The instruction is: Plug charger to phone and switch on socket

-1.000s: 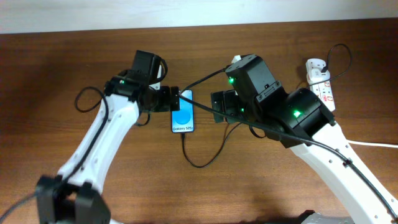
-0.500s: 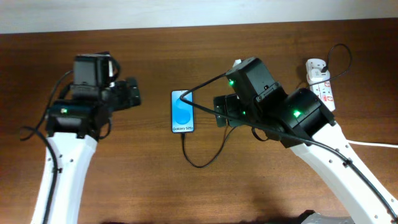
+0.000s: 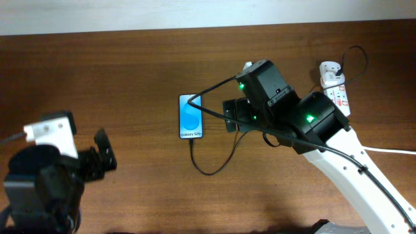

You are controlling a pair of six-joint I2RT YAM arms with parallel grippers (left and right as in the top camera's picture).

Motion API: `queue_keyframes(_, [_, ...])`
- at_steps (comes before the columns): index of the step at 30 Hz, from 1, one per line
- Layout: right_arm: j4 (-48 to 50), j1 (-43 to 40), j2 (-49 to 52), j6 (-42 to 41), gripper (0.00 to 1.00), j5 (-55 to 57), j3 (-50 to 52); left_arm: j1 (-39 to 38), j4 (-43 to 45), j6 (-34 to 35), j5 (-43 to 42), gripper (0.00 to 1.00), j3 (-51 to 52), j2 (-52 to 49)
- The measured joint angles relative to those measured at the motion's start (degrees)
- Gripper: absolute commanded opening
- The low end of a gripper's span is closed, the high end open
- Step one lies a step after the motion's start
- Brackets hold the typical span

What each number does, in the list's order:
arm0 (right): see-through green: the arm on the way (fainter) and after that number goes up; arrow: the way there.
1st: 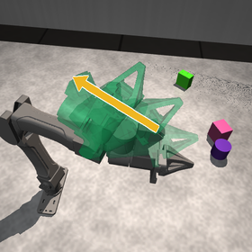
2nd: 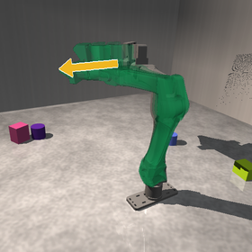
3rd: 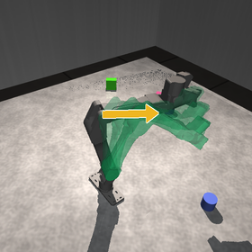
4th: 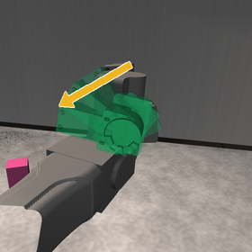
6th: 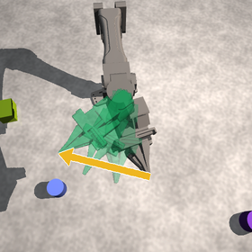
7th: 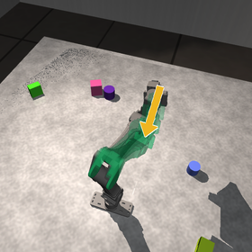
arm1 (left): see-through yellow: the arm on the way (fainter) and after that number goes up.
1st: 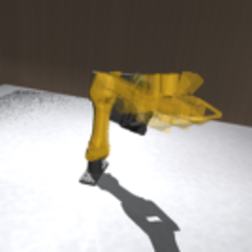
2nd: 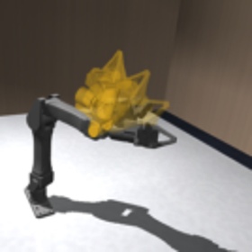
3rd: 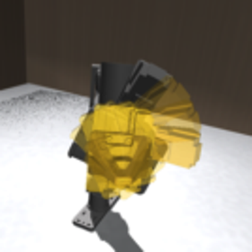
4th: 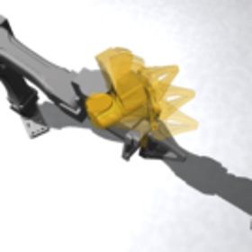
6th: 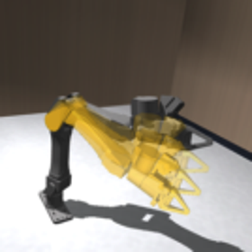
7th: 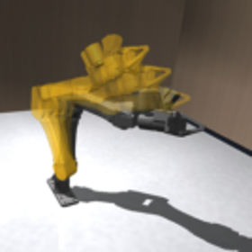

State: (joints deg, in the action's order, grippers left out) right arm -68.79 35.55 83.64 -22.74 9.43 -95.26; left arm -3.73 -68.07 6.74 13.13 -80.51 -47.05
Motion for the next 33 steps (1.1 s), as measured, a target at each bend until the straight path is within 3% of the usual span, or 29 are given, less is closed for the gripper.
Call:
queue_keyframes(8, [6.10, 0.00, 0.00, 0.00, 0.99, -0.11, 0.00, 0.00, -17.99, -0.28, 0.85, 0.99, 0.17, 0.72])
queue_keyframes(13, [6.91, 0.00, 0.00, -0.04, 0.99, 2.36, 0.00, 0.00, -18.69, -0.31, -0.90, 0.99, 0.17, 0.72])
queue_keyframes(15, [6.23, -0.02, 0.00, -1.79, 0.89, 5.75, 0.00, 0.00, -18.25, -0.31, -0.98, 0.99, 0.17, 1.05])
queue_keyframes(18, [2.80, -1.70, 0.00, -8.66, 0.62, 10.51, -0.02, 0.00, -18.03, -0.31, -1.14, 1.00, 0.17, 4.55])
queue_keyframes(20, [-0.48, -7.10, 0.02, -13.90, 0.31, 12.39, -0.02, 0.37, -18.08, -0.31, -1.20, 0.99, 0.15, 10.40])
queue_keyframes(23, [-2.16, -16.52, 0.02, -16.65, 0.11, 11.50, -0.04, 2.10, -18.05, -0.31, -1.31, 0.99, 0.17, 19.82])
queue_keyframes(25, [-3.21, -22.58, 0.02, -17.64, 0.04, 9.79, -0.04, 2.56, -18.08, -0.31, -1.31, 0.99, 0.15, 25.22])
queue_keyframes(33, [-5.05, -45.97, 2.47, -17.20, 0.04, 1.44, -0.13, 2.58, -18.01, -0.31, -1.31, 0.99, 0.15, 29.22])
